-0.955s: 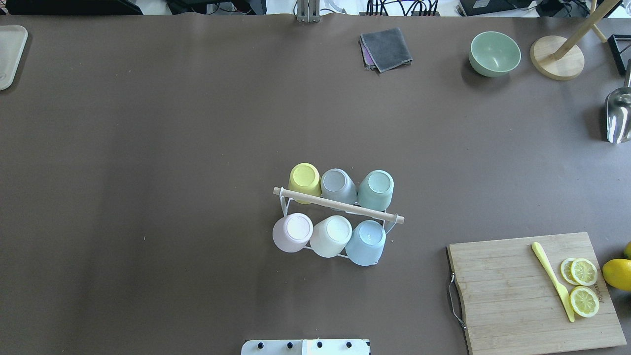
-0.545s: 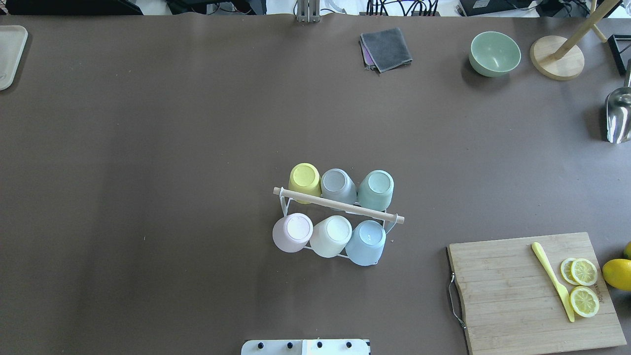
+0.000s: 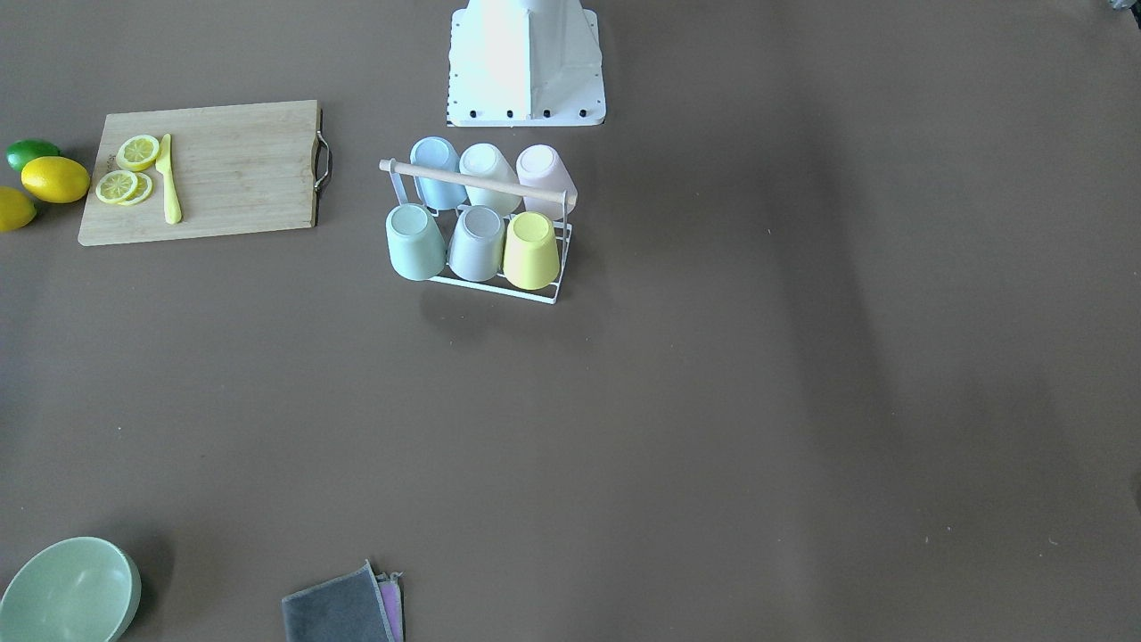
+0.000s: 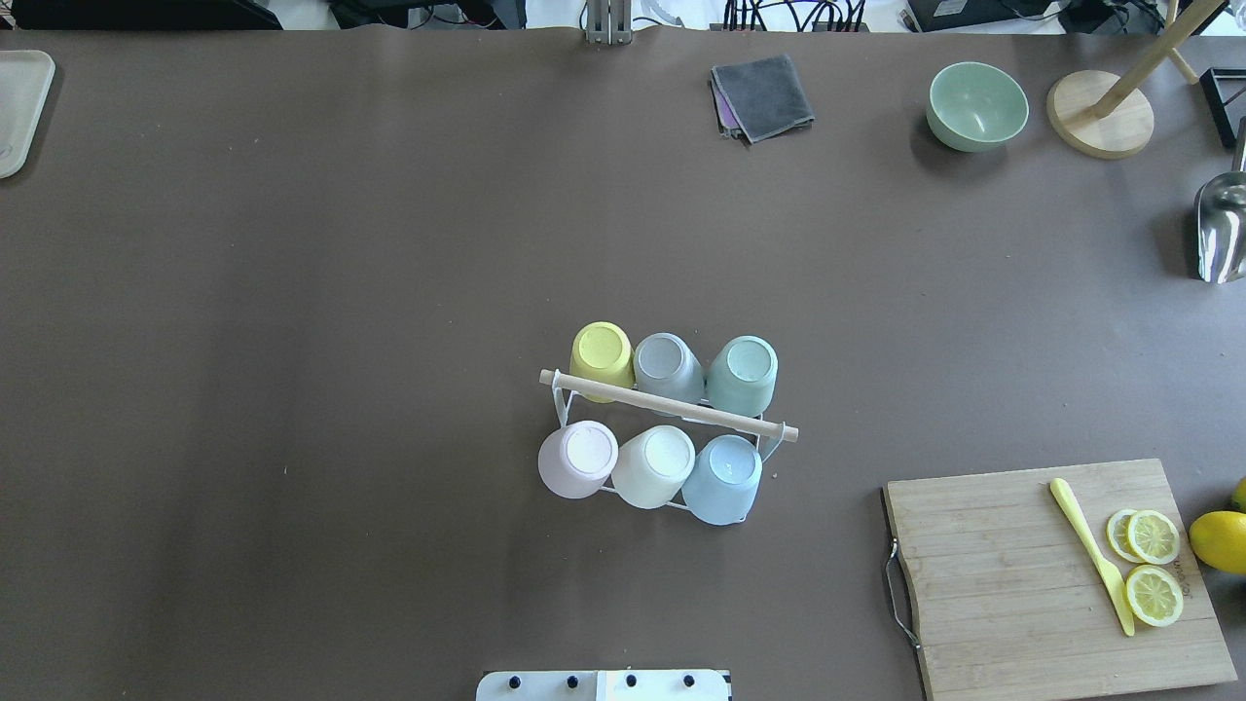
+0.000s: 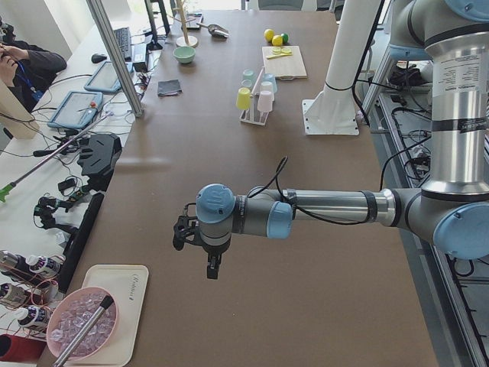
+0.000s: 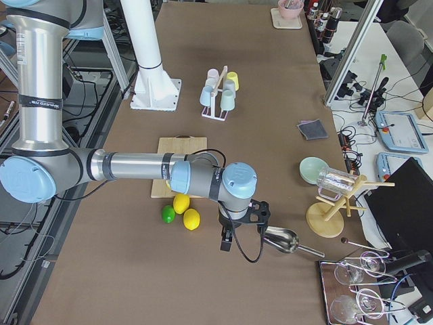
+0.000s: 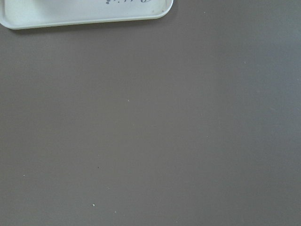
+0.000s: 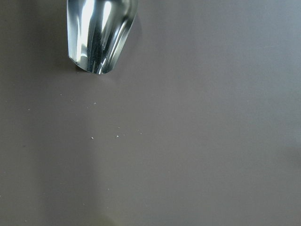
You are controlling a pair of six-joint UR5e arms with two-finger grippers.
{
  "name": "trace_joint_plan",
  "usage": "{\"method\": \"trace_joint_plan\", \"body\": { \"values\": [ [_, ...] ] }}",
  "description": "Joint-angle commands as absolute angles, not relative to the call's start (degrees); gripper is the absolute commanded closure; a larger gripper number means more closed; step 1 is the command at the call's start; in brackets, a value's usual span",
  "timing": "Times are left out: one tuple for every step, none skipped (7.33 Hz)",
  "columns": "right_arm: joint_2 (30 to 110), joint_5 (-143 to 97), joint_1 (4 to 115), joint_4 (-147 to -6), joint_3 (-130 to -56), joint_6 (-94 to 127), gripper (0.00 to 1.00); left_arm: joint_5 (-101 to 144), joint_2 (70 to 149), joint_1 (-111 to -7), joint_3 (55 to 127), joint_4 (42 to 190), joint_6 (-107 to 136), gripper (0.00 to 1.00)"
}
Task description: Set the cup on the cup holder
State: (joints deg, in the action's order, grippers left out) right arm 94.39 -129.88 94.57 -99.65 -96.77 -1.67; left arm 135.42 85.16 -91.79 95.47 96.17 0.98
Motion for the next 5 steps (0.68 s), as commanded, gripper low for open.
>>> {"method": "trace_joint_plan", "body": {
  "values": [
    [94.4, -129.8, 94.6, -99.6, -96.7, -1.7, 0.0, 135.4, 85.3, -91.8, 95.5, 96.2, 0.9, 0.01],
    [94.4, -129.8, 94.6, -99.5, -96.7, -1.8, 0.0, 135.4, 85.4, -91.8, 95.6, 96.2, 0.9, 0.01],
    [94.4, -129.8, 94.6, -99.4, -96.7, -1.8, 0.0, 135.4, 85.5, -91.8, 95.7, 96.2, 0.9, 0.01],
    [94.4, -129.8, 94.6, -99.4, -96.7, -1.8, 0.0, 135.4, 85.5, -91.8, 95.6, 96.2, 0.8, 0.01],
    [94.4, -129.7, 94.6, -99.3, -96.6, -1.8, 0.0, 135.3, 85.5, -91.8, 95.7, 96.4, 0.5, 0.01]
  ]
}}
